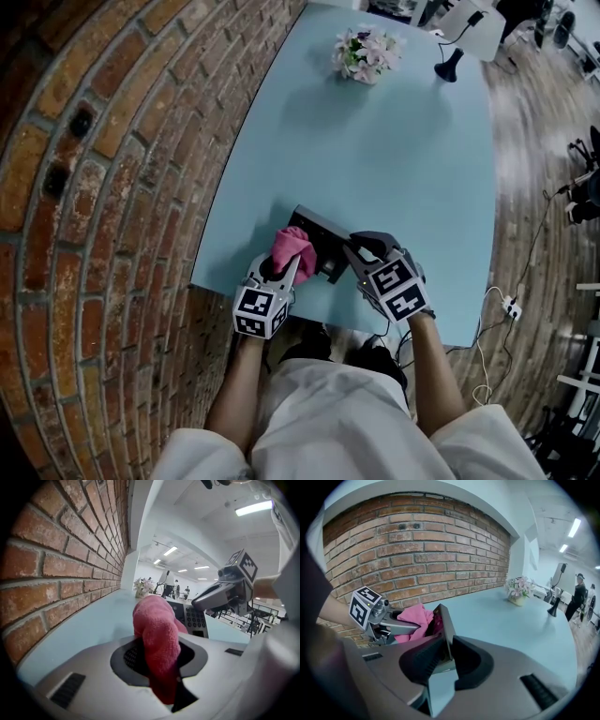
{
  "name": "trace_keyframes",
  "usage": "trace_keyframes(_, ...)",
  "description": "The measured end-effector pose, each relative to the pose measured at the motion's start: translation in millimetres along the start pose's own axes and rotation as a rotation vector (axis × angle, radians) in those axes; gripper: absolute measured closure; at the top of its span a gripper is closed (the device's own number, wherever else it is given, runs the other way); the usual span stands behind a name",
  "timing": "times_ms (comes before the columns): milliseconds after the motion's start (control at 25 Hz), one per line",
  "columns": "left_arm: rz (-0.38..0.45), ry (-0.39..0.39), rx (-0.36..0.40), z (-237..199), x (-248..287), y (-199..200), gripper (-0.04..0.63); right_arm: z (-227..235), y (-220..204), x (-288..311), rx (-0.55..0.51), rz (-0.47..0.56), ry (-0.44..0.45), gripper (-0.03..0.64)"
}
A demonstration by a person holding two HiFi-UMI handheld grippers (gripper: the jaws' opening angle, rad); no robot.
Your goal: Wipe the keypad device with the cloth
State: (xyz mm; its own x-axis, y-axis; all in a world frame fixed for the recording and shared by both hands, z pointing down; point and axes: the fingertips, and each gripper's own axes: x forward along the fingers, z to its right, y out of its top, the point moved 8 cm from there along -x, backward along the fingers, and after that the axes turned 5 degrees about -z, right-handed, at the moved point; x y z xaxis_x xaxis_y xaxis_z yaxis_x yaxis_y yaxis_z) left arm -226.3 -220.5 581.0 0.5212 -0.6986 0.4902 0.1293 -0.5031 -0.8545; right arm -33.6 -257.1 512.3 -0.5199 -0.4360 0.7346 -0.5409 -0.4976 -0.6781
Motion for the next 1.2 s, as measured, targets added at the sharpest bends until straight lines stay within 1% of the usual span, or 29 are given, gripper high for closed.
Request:
trace_keyframes(320,-0.035,0.001,-0.026,0,-5,-21,0.462,1,0,0,0.024,0.005,0.007,0.528)
trace_keyframes(480,-0.053,0.015,0.012,3,-6,-26,0.462,1,0,0,0.025,0.005,0.01,0.528)
trace_keyframes(600,-0.06,0.009,0.005,2,-6,-26,0.462,1,-1,1,0.032,0.006,0.013,0.528)
trace_keyframes(760,-0.058,-0.003,-0.002,0,-7,-27,0.462,3,-2,2,0.079,0.024,0.027,0.529)
trace_keyframes(920,-0.043,-0.021,-0.025,-2,-11,-24,0.462,4,-3,3,0.112,0.035,0.04,0.531)
trace_keyframes(1040,-0.012,-0.032,0.035,5,-15,-3,0.462,5,-4,3,0.127,0.035,0.036,0.532)
trace_keyframes(1200,0.065,-0.075,0.117,21,-13,40,0.461,6,-7,2,0.138,0.04,0.031,0.531)
